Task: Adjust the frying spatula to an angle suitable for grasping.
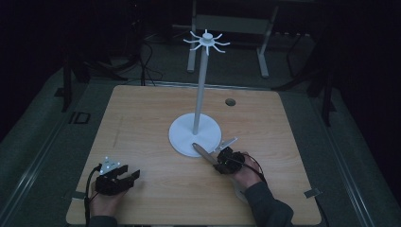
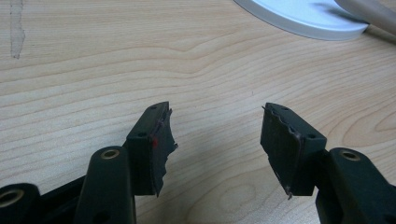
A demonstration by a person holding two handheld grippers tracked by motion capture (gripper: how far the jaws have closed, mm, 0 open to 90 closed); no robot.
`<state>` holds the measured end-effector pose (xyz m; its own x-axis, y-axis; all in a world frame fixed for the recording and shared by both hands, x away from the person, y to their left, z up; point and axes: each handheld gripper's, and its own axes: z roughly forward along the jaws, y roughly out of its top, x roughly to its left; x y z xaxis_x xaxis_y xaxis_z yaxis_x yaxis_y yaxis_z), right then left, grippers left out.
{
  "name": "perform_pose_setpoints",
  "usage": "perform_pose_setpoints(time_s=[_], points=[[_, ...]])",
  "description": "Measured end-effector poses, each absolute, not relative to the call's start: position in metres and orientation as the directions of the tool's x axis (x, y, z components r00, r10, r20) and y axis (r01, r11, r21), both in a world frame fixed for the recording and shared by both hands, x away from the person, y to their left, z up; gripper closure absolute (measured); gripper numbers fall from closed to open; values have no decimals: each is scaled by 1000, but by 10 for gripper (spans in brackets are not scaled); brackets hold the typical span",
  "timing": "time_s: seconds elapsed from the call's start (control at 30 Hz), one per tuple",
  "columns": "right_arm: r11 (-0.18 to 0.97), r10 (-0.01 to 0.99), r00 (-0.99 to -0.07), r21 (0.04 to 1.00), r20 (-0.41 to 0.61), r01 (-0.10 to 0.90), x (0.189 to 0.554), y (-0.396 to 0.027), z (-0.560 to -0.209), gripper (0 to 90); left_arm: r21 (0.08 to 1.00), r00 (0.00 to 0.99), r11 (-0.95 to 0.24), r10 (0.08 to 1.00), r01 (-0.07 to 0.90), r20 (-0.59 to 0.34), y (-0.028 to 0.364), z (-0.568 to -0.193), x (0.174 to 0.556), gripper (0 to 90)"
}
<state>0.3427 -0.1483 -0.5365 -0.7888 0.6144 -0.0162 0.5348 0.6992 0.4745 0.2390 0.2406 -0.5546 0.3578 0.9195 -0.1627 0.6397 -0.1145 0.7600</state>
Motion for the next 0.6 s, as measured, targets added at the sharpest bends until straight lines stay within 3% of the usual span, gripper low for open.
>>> perform_pose_setpoints(time_s=[0.4, 0.6], points=[[718, 621, -784, 412, -15, 561, 354, -135, -536, 676, 760, 361, -118, 919, 640, -161, 240, -555, 239, 432], [746, 612, -790, 345, -21, 569, 359, -126, -532, 735, 758, 361, -119, 919, 642, -161, 240, -555, 239, 432]])
